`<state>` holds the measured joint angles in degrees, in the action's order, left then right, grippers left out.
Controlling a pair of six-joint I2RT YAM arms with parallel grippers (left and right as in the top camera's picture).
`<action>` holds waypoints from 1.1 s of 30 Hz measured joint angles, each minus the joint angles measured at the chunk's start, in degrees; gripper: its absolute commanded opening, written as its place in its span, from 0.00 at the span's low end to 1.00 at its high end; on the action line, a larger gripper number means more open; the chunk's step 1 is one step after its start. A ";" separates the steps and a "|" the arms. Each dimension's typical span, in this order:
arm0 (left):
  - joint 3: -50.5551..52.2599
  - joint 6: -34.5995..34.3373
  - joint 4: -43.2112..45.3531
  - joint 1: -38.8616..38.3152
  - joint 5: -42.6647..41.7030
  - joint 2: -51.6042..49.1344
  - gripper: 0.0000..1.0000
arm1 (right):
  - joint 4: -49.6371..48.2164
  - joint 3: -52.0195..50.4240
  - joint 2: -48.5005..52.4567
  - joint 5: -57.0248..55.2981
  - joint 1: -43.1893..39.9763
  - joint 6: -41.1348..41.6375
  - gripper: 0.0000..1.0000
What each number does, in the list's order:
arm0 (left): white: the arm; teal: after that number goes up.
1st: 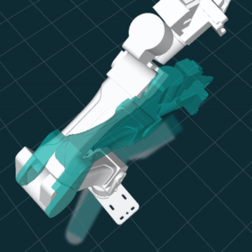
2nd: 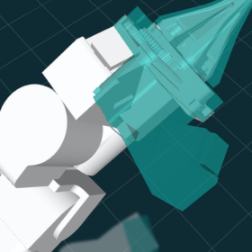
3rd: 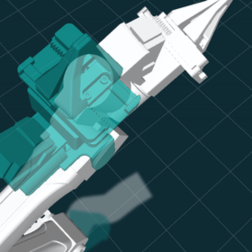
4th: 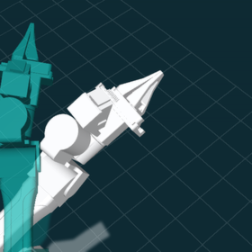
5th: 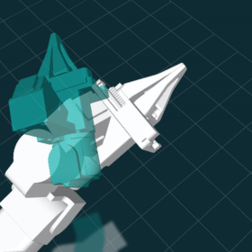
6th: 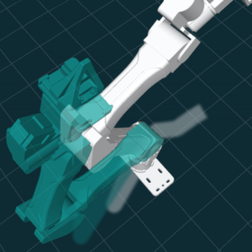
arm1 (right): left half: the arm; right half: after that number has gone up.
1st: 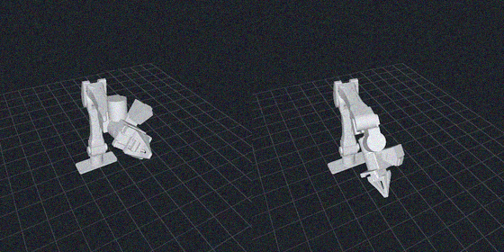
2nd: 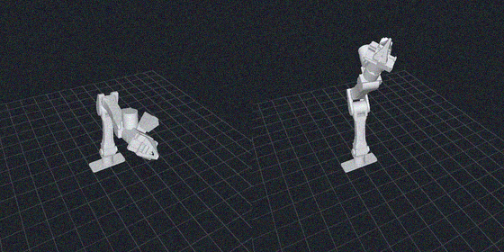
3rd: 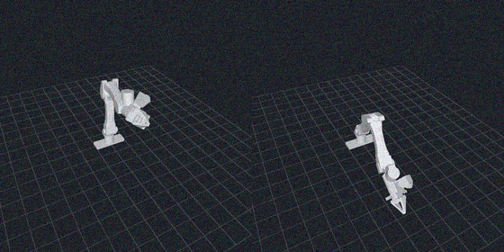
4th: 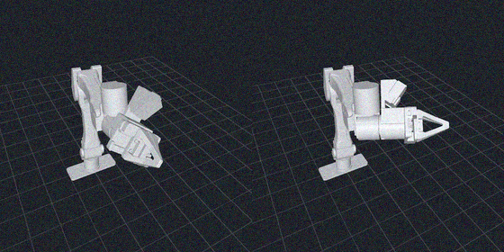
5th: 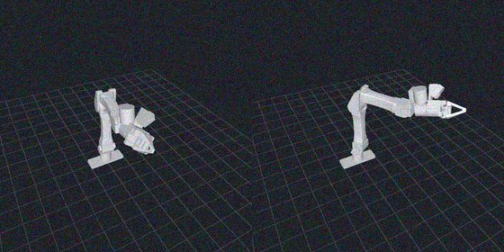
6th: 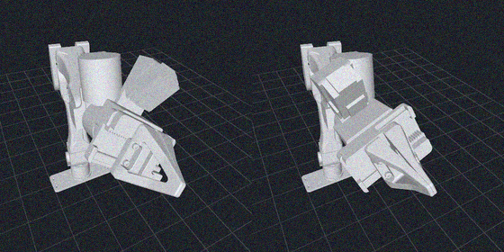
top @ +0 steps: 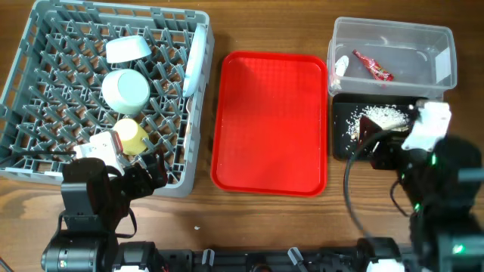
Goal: Sort waste into correct bins and load items into the dishwasher rack
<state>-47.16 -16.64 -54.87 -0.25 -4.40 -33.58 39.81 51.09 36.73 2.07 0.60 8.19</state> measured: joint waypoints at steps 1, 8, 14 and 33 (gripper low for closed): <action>0.00 0.00 0.04 0.00 0.00 0.00 1.00 | -4.87 -4.24 -3.43 0.02 0.00 -0.17 1.00; 0.11 0.00 0.02 0.00 0.00 -0.09 1.00 | -42.42 -35.52 -25.62 1.36 0.02 -0.20 1.00; 0.17 0.00 0.02 0.00 0.00 -0.20 1.00 | -53.83 -50.29 -35.58 1.51 0.02 -0.59 1.00; 0.17 0.00 0.02 0.00 0.00 -0.20 1.00 | -39.63 -50.73 -35.95 1.51 0.02 -10.01 1.00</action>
<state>-46.98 -16.64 -54.85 -0.25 -4.40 -33.78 0.19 0.36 0.78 3.57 0.62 -1.83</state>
